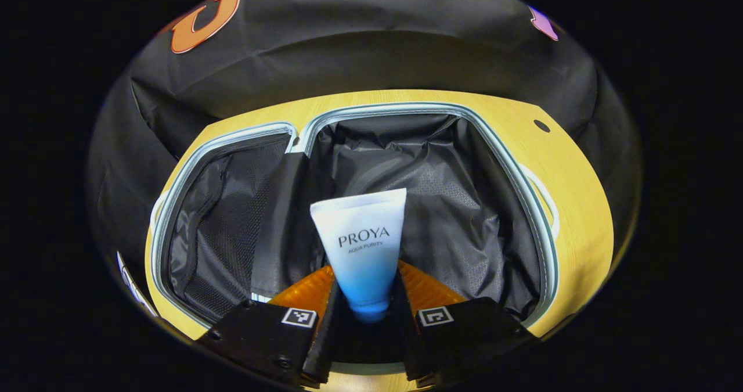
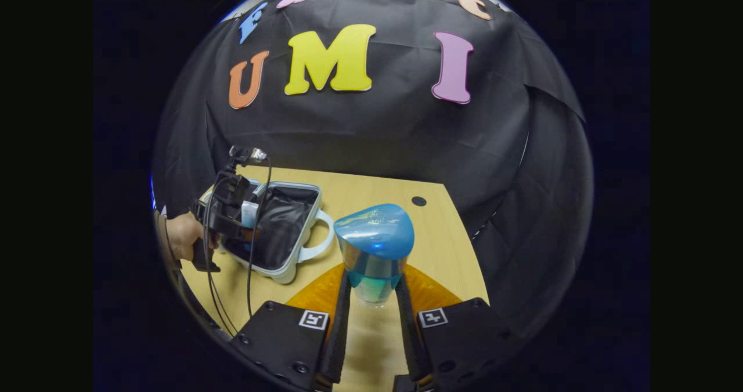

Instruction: First open the suitcase, pack the skin care products into it, and then close the suitcase.

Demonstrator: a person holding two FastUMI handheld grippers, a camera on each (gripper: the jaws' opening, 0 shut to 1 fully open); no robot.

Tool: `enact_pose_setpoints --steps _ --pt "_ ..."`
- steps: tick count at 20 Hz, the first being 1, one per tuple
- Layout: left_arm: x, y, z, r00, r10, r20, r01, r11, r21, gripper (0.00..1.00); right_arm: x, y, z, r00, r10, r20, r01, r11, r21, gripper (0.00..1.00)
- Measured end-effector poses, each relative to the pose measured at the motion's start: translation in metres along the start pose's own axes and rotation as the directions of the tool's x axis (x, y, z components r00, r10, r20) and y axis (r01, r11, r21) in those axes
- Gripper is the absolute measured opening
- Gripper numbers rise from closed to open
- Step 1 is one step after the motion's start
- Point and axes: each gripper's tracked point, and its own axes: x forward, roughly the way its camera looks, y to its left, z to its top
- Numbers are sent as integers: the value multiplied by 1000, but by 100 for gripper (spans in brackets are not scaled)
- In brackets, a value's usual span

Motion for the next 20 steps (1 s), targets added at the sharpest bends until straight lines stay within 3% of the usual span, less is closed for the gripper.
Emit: enact_pose_setpoints --steps 2,3,4,8,11,12,15,18,20 --pt "8 1 -2 1000 -6 -13 6 1000 -1 49 -4 7 5 1000 -9 17 10 1000 -23 39" --pt "12 0 -2 1000 -20 -16 20 1000 -4 55 -5 11 7 1000 -12 25 13 999 -43 40" --pt "15 2 -4 1000 -20 -23 20 1000 -9 49 -5 16 8 1000 -10 26 11 999 -51 40" --pt "18 4 -5 999 -28 -27 27 1000 -11 47 -1 34 8 1000 12 4 -12 999 -42 39" --pt "13 -4 1 997 -72 -7 72 997 -13 47 7 52 20 999 37 7 -37 998 -41 39" --pt "6 -8 7 995 -96 23 97 995 -22 51 12 58 28 999 51 9 -50 998 -32 39" --pt "-26 -7 32 980 -133 149 139 990 -28 74 33 83 47 996 91 2 -91 996 17 39" --pt "-64 17 48 959 -72 274 82 996 -25 92 61 113 56 994 109 -30 -108 993 44 39" --pt "-90 39 52 942 -39 334 53 998 -35 98 79 139 50 988 134 -76 -131 990 47 39"
